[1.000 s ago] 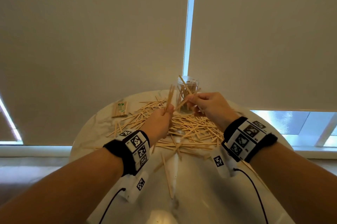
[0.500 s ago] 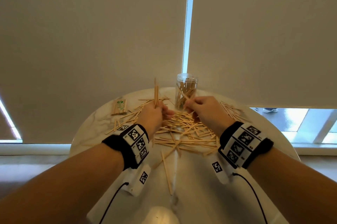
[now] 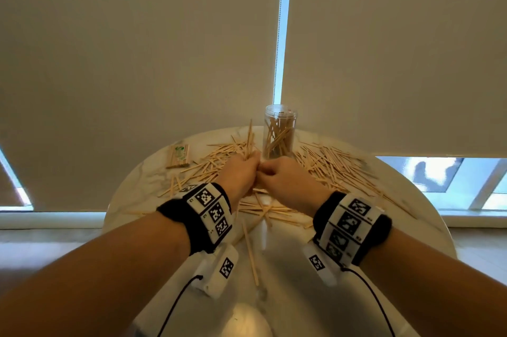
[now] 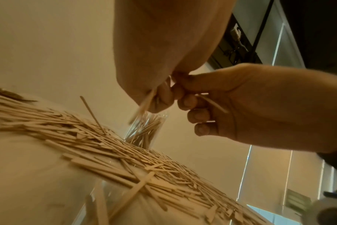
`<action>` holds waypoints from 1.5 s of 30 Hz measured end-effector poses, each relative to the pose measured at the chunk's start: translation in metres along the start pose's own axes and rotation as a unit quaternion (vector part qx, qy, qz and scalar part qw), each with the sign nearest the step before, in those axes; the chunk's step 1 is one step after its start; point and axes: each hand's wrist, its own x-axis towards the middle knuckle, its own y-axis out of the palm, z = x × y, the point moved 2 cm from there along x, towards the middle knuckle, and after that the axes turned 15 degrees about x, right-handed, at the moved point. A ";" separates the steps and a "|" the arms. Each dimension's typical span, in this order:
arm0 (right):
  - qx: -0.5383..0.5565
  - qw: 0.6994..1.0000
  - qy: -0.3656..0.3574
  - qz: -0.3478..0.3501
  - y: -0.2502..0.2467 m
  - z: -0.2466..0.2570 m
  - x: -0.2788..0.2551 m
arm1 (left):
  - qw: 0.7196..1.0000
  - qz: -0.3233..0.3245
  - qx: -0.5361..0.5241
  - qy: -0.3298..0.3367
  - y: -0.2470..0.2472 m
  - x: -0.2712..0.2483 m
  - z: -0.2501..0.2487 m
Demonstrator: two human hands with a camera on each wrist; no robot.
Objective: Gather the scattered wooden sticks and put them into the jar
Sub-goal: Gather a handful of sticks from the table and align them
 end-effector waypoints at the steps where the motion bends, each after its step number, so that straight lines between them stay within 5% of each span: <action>1: -0.030 0.999 0.003 0.021 0.005 0.001 -0.001 | 1.000 -0.014 0.028 0.001 -0.002 0.003 0.001; 4: -0.142 0.985 0.058 0.075 0.011 0.001 -0.003 | 0.995 -0.063 0.076 -0.024 -0.020 0.010 0.008; 8: -0.322 0.909 0.188 0.187 0.021 -0.013 -0.018 | 0.980 -0.070 0.183 -0.041 -0.068 0.014 0.010; 12: -0.378 0.884 0.193 0.197 0.027 -0.024 -0.016 | 0.875 -0.042 0.482 -0.009 -0.122 0.019 0.021; 16: -0.344 0.903 0.189 0.175 0.012 -0.030 0.000 | 0.813 0.035 0.573 -0.098 -0.162 0.014 0.045; 21: -0.350 0.907 0.193 0.135 0.001 -0.041 0.012 | 0.719 0.150 0.671 -0.101 -0.155 0.000 0.064; 31: -0.368 0.894 0.194 0.166 0.001 -0.044 0.017 | 0.803 0.120 0.583 0.009 -0.059 -0.008 0.059; 45: -0.402 0.880 0.195 0.163 -0.008 -0.050 0.006 | 0.776 0.116 0.619 0.016 -0.036 -0.003 0.043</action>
